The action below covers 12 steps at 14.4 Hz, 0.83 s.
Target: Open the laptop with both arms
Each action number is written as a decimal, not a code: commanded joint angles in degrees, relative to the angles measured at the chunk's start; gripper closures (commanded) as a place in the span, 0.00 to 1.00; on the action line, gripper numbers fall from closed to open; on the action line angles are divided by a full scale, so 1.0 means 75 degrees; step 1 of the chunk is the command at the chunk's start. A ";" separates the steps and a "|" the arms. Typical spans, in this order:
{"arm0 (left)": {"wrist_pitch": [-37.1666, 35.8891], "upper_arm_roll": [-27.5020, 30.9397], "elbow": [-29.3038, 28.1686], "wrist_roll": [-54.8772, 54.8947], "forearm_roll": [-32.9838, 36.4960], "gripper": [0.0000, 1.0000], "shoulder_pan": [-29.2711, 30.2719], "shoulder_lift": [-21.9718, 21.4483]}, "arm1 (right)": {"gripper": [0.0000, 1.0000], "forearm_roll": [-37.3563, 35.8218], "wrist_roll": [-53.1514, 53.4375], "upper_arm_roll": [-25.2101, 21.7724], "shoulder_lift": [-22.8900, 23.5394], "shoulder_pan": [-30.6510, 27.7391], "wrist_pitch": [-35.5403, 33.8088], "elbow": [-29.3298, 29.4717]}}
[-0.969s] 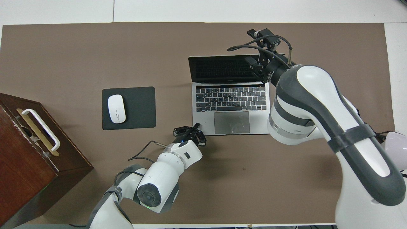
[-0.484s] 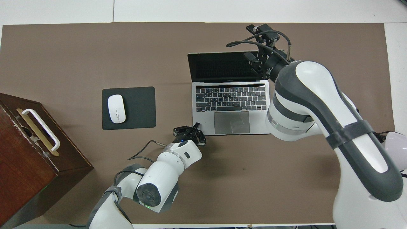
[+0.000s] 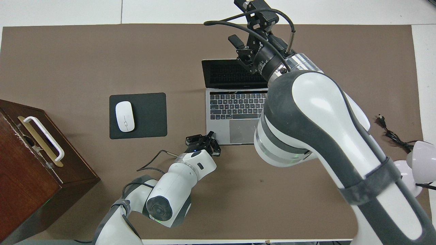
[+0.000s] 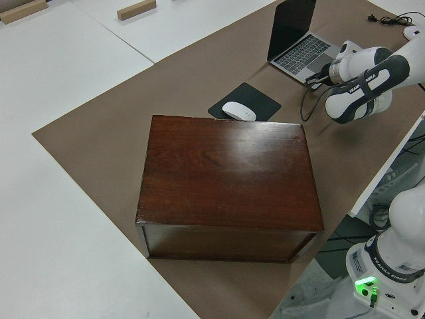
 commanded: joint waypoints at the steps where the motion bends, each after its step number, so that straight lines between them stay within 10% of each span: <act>1: 0.0059 0.0015 0.0199 0.0050 0.0141 1.00 0.0244 0.0424 | 0.00 -0.0303 0.0138 -0.0029 0.0079 -0.0117 0.0012 0.0254; 6: 0.0035 0.0015 0.0153 -0.0043 0.0083 1.00 0.0408 -0.0113 | 0.00 -0.3954 -0.0050 -0.0053 0.0078 -0.0490 -0.0152 0.0254; 12: -0.0560 0.0003 -0.0082 -0.0079 0.0059 1.00 0.0619 -0.0875 | 0.00 -0.8315 -0.0740 -0.0076 0.0009 -0.1873 -0.2691 0.0313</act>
